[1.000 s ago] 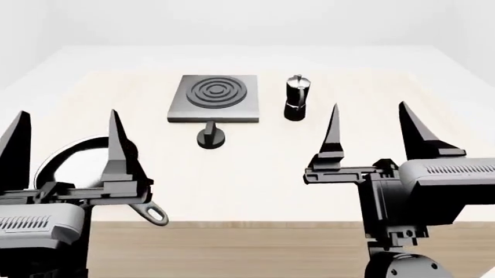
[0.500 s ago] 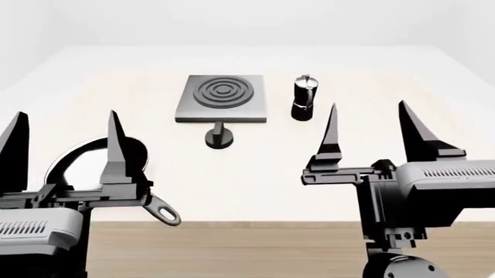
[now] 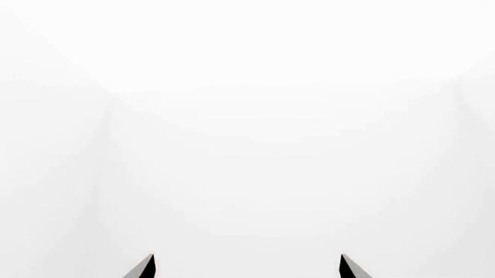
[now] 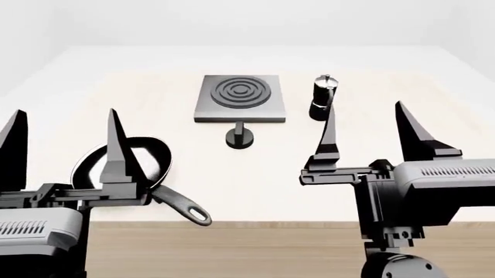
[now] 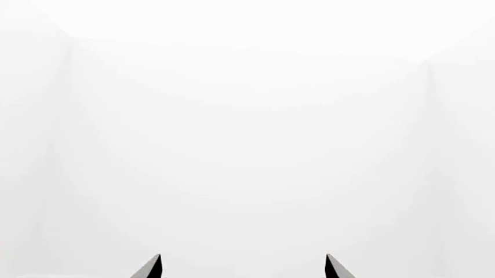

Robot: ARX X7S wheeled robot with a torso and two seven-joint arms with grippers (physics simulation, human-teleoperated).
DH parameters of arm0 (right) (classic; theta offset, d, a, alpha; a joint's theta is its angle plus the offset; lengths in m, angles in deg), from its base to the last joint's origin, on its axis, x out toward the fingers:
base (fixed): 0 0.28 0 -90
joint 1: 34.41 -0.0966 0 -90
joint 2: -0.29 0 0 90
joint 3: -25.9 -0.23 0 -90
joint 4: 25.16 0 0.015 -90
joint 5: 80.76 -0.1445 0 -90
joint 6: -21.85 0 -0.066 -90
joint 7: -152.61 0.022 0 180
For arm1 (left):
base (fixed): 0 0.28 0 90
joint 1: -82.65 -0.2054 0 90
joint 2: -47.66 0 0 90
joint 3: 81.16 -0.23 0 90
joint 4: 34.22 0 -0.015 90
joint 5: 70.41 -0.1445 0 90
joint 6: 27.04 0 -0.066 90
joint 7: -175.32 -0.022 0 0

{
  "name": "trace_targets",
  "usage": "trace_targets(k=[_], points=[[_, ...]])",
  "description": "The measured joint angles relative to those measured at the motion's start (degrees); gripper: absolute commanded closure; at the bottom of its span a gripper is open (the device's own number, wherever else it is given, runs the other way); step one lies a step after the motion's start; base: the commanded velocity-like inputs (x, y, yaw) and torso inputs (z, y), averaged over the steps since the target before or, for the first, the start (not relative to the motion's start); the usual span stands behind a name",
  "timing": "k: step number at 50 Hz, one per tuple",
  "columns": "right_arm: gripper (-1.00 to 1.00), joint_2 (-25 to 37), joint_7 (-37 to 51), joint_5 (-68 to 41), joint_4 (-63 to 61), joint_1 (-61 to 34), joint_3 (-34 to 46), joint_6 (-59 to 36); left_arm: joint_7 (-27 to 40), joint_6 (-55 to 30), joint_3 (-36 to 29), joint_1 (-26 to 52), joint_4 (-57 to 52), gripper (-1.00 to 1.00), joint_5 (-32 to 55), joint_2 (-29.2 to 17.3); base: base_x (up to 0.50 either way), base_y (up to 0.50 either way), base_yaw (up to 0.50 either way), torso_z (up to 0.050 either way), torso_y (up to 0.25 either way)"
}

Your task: Turn on the stove and put the moka pot on it.

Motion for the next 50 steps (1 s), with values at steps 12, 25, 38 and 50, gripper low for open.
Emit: trace_targets(k=[12, 25, 38, 50], points=[[-1.00, 0.3, 0.5, -0.7, 0.4, 0.0, 0.2, 0.2, 0.4, -0.1, -0.3, 0.1, -0.1, -1.00, 0.3, -0.5, 0.11, 0.00, 0.00, 0.000, 0.000], [-1.00, 0.7, 1.1, -1.2, 0.4, 0.1, 0.6, 0.2, 0.8, 0.0, -0.7, 0.0, -0.1, -1.00, 0.5, -1.0, 0.11, 0.00, 0.00, 0.000, 0.000], [-1.00, 1.1, 1.6, -1.5, 0.8, 0.7, 0.9, 1.3, 1.3, 0.3, -1.1, -0.2, -0.1, -1.00, 0.5, -1.4, 0.11, 0.00, 0.00, 0.000, 0.000], [-1.00, 1.5, 2.1, -1.8, 1.1, 1.1, 1.3, 2.2, 1.6, 0.6, -1.5, -0.4, 0.1, -1.00, 0.6, -1.8, 0.17, 0.00, 0.00, 0.000, 0.000]])
